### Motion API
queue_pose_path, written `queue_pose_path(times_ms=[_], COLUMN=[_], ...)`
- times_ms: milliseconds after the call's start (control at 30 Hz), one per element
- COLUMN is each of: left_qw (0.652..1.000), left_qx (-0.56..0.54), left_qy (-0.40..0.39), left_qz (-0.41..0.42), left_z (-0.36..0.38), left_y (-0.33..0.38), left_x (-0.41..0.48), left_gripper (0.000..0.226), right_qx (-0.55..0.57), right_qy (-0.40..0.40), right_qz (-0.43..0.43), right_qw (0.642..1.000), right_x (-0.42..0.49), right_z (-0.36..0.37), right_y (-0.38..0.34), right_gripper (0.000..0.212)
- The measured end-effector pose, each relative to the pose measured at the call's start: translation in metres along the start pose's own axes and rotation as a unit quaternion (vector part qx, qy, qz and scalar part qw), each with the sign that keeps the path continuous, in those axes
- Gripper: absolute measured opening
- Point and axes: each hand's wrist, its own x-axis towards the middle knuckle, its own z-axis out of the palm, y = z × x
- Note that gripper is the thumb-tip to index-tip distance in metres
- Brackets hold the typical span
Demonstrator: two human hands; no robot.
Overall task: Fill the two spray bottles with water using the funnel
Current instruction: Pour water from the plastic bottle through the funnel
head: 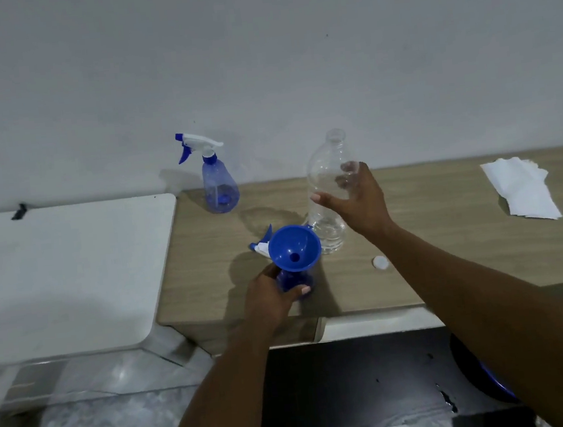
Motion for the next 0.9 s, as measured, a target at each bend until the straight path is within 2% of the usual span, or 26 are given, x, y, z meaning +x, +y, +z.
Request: queue_pose_path(times_ms=[67,233,400,633,900], left_qw=[1.0,1.0,1.0,1.0,1.0], left_qx=[-0.009,-0.015,-0.017,-0.021,-0.02], left_qy=[0.008,0.019,0.019,0.016,0.01], left_qz=[-0.004,0.007,0.0,0.001,0.002], left_z=[0.001,0.003,0.003,0.001,0.0], left_y=[-0.002,-0.004,0.0,0.005,0.003], left_x=[0.001,0.004,0.006,0.005,0.007], left_gripper=[0.044,0.05,0.048,0.045,0.049], right_qx=[-0.011,-0.035,-0.081,-0.287,-0.446], right_qy=[-0.006,-0.019,-0.128,-0.282,-0.338], right_qz=[-0.018,-0.04,-0.063,-0.097,-0.114], right_qw=[1.0,0.998,0.986,0.91,0.821], right_x=[0.004,0.012,0.026,0.02,0.013], right_z=[-0.003,-0.032,-0.062,-0.072,-0.062], right_y=[-0.001,-0.013,-0.033,-0.053,-0.059], right_gripper=[0.075,0.066,0.077,0.08,0.075])
